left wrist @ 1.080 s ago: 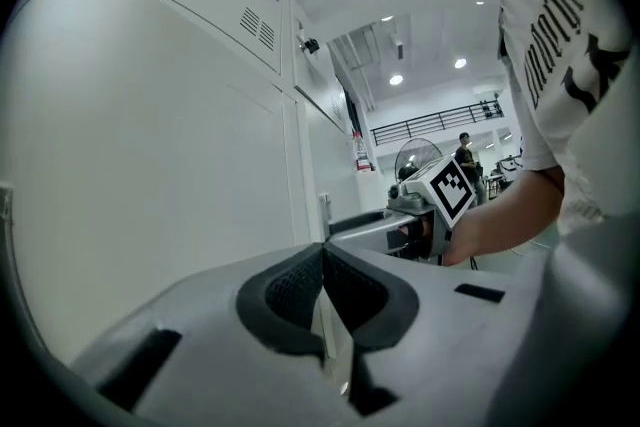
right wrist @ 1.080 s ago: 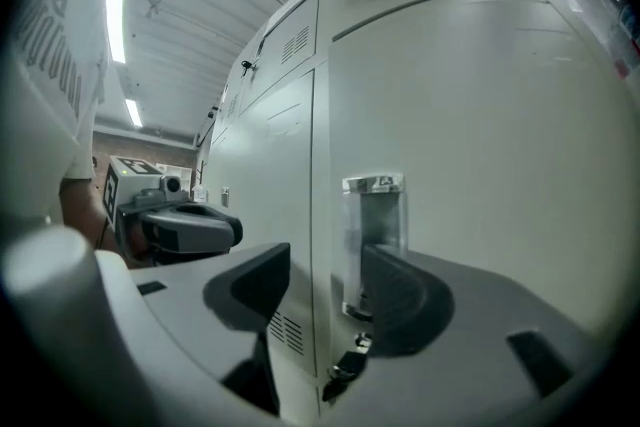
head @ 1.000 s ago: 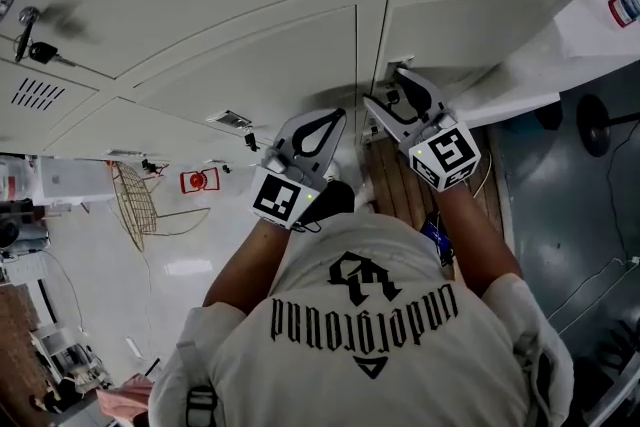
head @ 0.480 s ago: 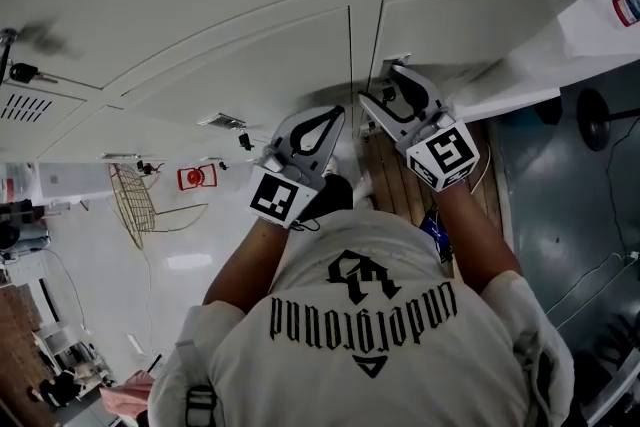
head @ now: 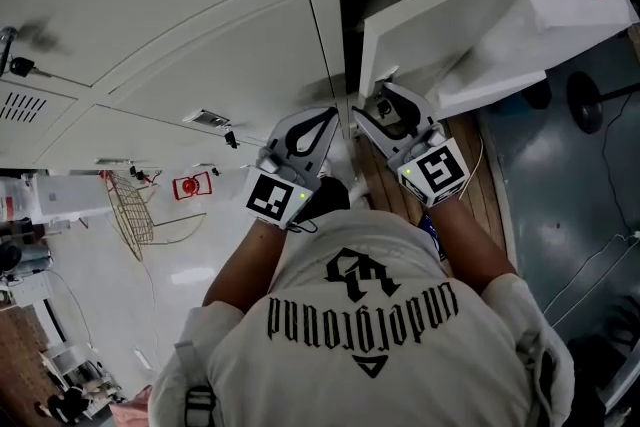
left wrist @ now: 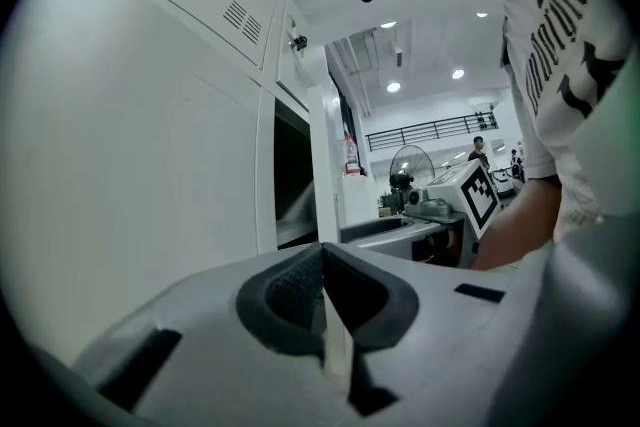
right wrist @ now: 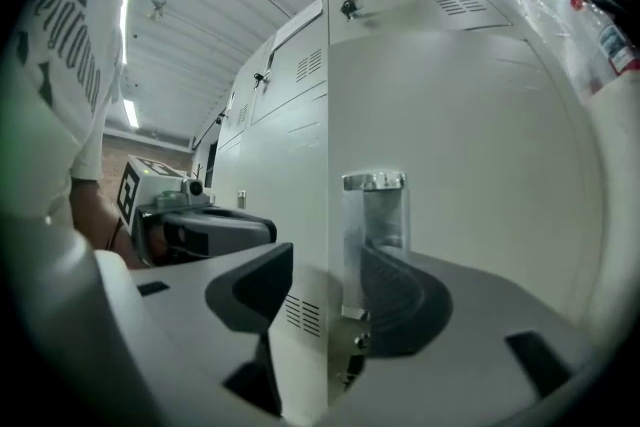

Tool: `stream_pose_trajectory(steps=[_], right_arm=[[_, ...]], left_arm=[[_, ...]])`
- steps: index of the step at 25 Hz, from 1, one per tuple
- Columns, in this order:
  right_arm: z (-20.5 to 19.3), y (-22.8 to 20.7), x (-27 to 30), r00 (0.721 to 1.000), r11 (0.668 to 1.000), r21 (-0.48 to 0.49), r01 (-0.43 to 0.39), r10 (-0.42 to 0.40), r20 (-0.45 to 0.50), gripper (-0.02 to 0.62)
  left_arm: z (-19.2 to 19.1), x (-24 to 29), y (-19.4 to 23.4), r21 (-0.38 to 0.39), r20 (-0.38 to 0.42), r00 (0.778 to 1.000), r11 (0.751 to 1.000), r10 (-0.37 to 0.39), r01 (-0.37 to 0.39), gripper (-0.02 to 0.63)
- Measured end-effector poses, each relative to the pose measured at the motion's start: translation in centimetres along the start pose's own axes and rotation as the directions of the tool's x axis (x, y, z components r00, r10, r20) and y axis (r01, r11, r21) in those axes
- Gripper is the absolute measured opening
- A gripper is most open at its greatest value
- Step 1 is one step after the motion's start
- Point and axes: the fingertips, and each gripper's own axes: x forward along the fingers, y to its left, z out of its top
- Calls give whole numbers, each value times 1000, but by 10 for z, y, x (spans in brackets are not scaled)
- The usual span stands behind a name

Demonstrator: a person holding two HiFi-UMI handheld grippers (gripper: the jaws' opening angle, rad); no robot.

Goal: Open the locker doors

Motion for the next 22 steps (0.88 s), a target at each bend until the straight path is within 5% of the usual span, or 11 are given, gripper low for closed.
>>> stream_pose_trajectory(steps=[12, 22], right_arm=[[-3, -3, -84, 988, 988, -14, 154, -154, 0, 129], [-3, -16, -158, 980, 982, -11, 188, -188, -57, 143]], left_arm=[[7, 31, -57, 14, 13, 990, 990, -139, 139, 8], [12, 74, -111, 32, 11, 956, 956, -293, 293, 8]])
